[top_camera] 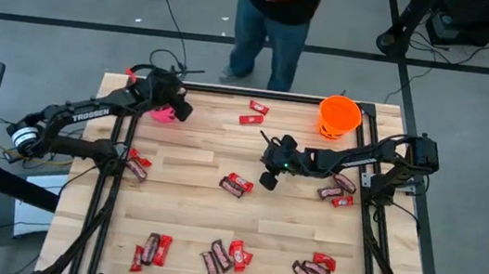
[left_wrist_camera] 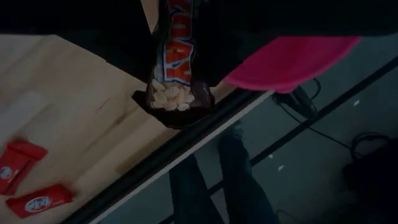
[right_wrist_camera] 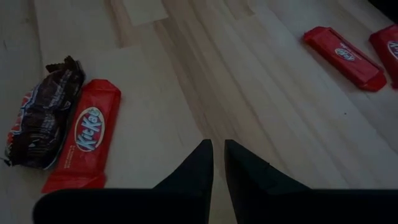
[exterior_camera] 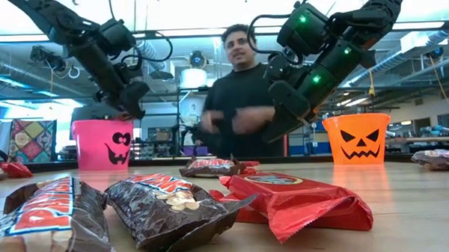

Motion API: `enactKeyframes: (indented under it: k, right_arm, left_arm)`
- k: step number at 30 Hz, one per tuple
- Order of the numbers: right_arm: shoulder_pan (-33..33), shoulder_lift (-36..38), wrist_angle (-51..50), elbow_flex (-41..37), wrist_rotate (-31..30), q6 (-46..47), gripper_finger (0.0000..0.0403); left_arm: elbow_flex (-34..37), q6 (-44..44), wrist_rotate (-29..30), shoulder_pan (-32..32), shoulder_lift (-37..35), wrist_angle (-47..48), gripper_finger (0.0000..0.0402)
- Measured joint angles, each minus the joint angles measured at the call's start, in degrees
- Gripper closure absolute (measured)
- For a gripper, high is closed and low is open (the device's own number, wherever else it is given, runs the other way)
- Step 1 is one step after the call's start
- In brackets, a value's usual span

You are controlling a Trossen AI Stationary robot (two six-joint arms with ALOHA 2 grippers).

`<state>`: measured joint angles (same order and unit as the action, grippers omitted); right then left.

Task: Sort candy by brand, put in halloween buckets
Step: Put the brown chocolate bar into the pink bucket

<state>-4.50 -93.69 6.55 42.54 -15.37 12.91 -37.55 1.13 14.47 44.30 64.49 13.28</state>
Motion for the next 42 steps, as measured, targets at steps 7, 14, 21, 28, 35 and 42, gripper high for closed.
enactKeyframes:
  k: [7, 14, 21, 28, 35, 42]
  right_arm:
    - [0.0, 0.0, 0.0, 0.0, 0.0, 0.0, 0.0348]
    - [0.0, 0.0, 0.0, 0.0, 0.0, 0.0, 0.0348]
    - [0.0, 0.0, 0.0, 0.0, 0.0, 0.0, 0.0348]
    - [0.0, 0.0, -0.3, 0.0, 0.0, 0.0, 0.0348]
    - [0.0, 0.0, -0.2, 0.0, 0.0, 0.0, 0.0348]
    - [-0.1, 0.0, 1.0, 0.0, -0.1, 0.0, 0.0348]
  left_arm:
    - [0.5, -0.3, -0.6, 1.6, 0.0, -0.4, 0.0263]
    - [0.5, -0.8, -1.5, 1.9, 0.0, -0.6, 0.0263]
    - [0.5, -1.5, -2.3, 1.9, 0.0, -0.5, 0.0263]
    - [2.5, -1.7, -2.2, 1.9, 0.0, -0.8, 0.0263]
    - [7.0, -1.8, -2.0, 1.9, 0.0, -3.8, 0.0263]
    - [8.3, -3.1, -1.1, 3.5, 0.0, -4.8, 0.0263]
